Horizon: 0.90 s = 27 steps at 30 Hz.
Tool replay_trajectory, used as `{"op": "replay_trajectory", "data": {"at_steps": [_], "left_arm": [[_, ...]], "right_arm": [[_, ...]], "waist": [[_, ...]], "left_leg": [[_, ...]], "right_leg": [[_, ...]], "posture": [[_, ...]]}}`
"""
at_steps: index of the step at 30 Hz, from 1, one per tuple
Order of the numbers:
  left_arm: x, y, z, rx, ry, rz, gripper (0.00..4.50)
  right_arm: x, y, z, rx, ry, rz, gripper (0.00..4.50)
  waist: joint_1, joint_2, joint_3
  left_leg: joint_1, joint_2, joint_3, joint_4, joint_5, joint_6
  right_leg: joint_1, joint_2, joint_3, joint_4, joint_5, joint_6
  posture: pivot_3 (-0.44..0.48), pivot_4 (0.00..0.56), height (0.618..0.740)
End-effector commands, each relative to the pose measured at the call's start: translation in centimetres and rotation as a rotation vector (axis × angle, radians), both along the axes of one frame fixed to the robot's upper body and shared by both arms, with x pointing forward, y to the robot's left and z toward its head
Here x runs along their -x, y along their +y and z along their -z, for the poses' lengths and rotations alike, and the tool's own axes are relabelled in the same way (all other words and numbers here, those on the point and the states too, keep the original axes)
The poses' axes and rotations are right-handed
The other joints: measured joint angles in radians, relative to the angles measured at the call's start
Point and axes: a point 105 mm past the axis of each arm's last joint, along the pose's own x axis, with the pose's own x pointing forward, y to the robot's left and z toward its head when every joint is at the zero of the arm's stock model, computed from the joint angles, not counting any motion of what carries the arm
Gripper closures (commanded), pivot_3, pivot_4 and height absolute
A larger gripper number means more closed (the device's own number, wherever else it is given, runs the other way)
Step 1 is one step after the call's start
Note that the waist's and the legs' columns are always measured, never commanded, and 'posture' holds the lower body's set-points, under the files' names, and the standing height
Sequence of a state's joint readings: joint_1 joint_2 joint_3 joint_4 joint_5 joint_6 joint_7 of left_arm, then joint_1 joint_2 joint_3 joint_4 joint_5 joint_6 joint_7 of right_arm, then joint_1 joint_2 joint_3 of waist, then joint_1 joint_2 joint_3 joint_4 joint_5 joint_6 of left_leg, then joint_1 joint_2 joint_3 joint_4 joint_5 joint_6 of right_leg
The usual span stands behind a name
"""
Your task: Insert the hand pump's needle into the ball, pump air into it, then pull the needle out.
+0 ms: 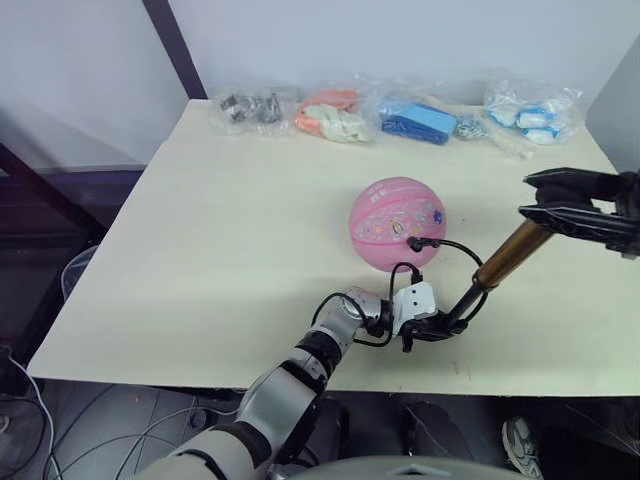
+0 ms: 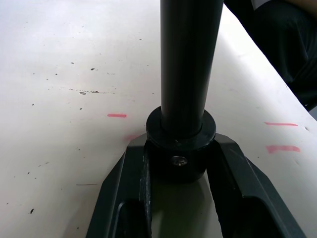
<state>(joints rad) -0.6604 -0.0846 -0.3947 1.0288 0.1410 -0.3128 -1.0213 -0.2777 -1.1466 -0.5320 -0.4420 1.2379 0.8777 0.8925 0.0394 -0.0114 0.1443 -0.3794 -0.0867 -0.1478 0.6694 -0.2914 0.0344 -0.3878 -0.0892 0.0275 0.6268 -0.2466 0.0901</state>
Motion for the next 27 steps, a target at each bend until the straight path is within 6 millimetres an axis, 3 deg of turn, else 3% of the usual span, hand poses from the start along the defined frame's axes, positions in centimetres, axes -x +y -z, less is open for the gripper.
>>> {"op": "replay_trajectory", "data": {"at_steps": [1,5,20,23,27], "left_arm": [[0.9,2.9,4.3,-0.151,0.117,-0.071,3.4],[0.9,2.9,4.3,-0.152,0.117,-0.071,3.4],[0.9,2.8,4.3,-0.149,0.116,-0.074,3.4],[0.8,2.9,4.2,-0.149,0.115,-0.076,3.4],[0.8,3.0,4.2,-0.148,0.117,-0.08,3.4]], "right_arm": [[0.3,0.3,0.6,0.007,-0.03,0.0,2.76],[0.2,1.4,5.2,0.04,0.06,-0.013,2.76],[-0.9,2.9,16.3,0.057,0.126,0.075,2.76],[-0.8,3.1,16.7,0.055,0.106,0.081,2.76],[-0.8,2.6,13.5,0.001,0.057,0.065,2.76]], "waist": [[0.001,-0.001,0.0],[0.0,-0.005,-0.004],[-0.007,-0.012,-0.009],[-0.01,-0.011,-0.01],[-0.012,-0.009,-0.011]], "left_leg": [[0.0,0.0,0.0,0.0,0.0,0.0],[0.001,0.001,0.0,0.0,0.0,0.0],[0.015,0.002,0.0,-0.002,0.0,-0.001],[0.016,0.002,0.0,-0.002,0.0,-0.001],[0.015,0.002,0.0,-0.002,0.0,-0.001]], "right_leg": [[0.0,0.0,0.0,0.0,0.0,0.0],[0.001,0.001,0.0,0.0,0.0,0.0],[0.011,0.003,0.0,0.0,-0.003,0.004],[0.012,0.003,0.001,0.0,-0.003,0.004],[0.012,0.003,0.001,0.0,-0.002,0.003]], "posture": [[0.0,0.15,0.74],[0.0,0.15,0.74],[0.0,0.15,0.74],[0.0,0.15,0.74],[0.0,0.15,0.74]]}}
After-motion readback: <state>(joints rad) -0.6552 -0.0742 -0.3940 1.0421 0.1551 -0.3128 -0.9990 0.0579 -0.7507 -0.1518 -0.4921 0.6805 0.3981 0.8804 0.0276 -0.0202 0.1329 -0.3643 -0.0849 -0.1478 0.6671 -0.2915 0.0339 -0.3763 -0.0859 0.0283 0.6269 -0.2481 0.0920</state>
